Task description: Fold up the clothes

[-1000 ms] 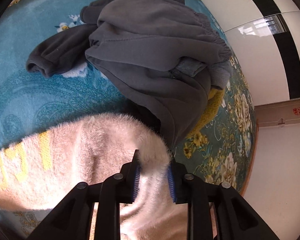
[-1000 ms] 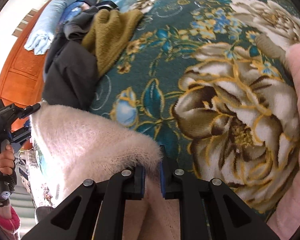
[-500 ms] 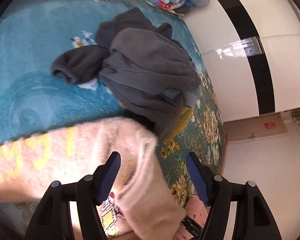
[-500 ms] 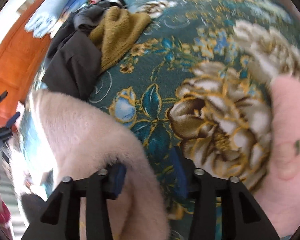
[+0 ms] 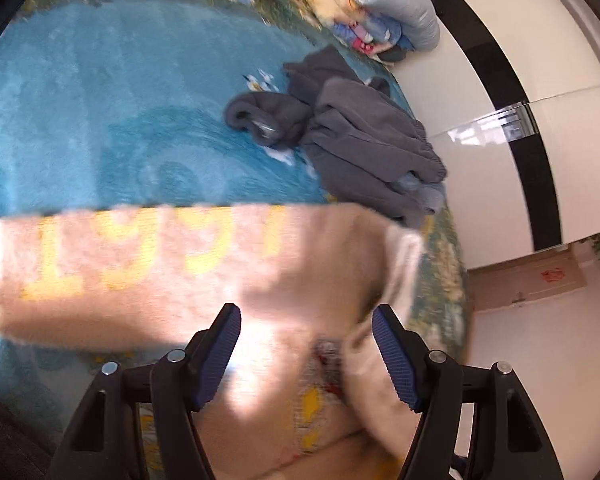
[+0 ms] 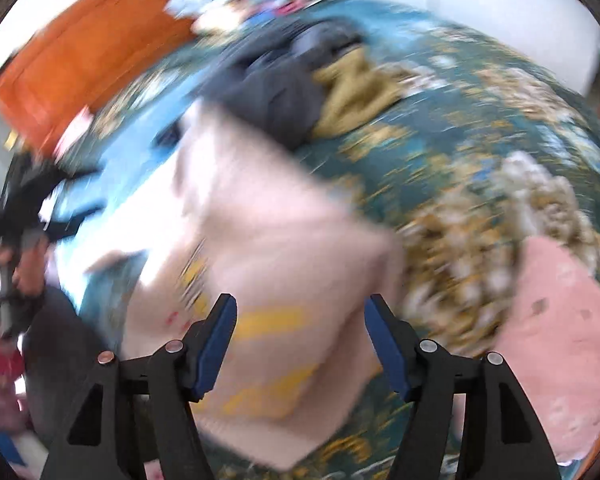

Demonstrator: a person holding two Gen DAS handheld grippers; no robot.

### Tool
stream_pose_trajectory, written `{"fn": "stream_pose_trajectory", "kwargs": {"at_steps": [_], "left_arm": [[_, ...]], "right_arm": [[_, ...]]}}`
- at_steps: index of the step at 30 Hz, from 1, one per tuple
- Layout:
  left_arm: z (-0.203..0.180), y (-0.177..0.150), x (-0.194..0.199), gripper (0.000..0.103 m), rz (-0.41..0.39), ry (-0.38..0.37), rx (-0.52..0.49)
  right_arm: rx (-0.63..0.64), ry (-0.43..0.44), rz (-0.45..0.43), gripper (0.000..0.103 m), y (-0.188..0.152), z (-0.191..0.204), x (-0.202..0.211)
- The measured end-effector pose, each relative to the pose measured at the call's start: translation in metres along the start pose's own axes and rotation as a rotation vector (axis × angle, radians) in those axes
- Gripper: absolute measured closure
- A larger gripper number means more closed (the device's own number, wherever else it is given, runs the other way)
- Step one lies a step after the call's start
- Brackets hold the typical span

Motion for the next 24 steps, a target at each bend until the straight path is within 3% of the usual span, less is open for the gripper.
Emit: {"fn": "stream_pose_trajectory", "kwargs": {"at_steps": [2,3,7,14,15,17,20,24], "left_arm": [[0.008,-0.008,-0.006,0.031,0.049,0.043,-0.008],[0.009,-0.008,-0.005,0.031,0.051,0.030,-0.003],[-0.002,-0.006,0.008,0.031,-0.019,0.063,-0.104],[0.003,-0.008,0.004,0.031,0.006,0.093,-0.098],[0.005,-0.008,0.003,0.031,0.009,0.089,-0.086],[0.009,-0.007,0.000,0.031,0.018,0.077,-0.059],[0.014,-0.005,-0.002,0.031,0.021,0.072,-0.025],[0.020,-0.003,-0.006,0.031,0.025,0.074,0.007]], "right_arm": [[0.065,-0.063,0.009,0.035,-0.011,0.019,-0.016],[0.097,-0.098,-0.002,0.035,-0.013,0.026,-0.020],[0.233,-0.202,-0.054,0.035,-0.013,0.047,-0.036],[0.405,-0.325,-0.048,0.036,-0.012,0.068,-0.060],[0.434,-0.351,-0.048,0.040,-0.013,0.070,-0.063],[0.485,-0.398,-0.048,0.059,-0.013,0.073,-0.069],[0.495,-0.373,-0.040,0.083,-0.003,0.072,-0.070],[0.370,-0.267,-0.097,0.090,0.037,0.051,-0.045]]}}
Point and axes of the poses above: each gripper's, at about its wrist camera, not at the fingertips, and x roughly against the way its jaws point, z to its left, y to its top, the point moved 2 cm from there along -x, roughly the way its jaws point, and after that the axes turned 4 degrees about -x, right-handed, at the moved point
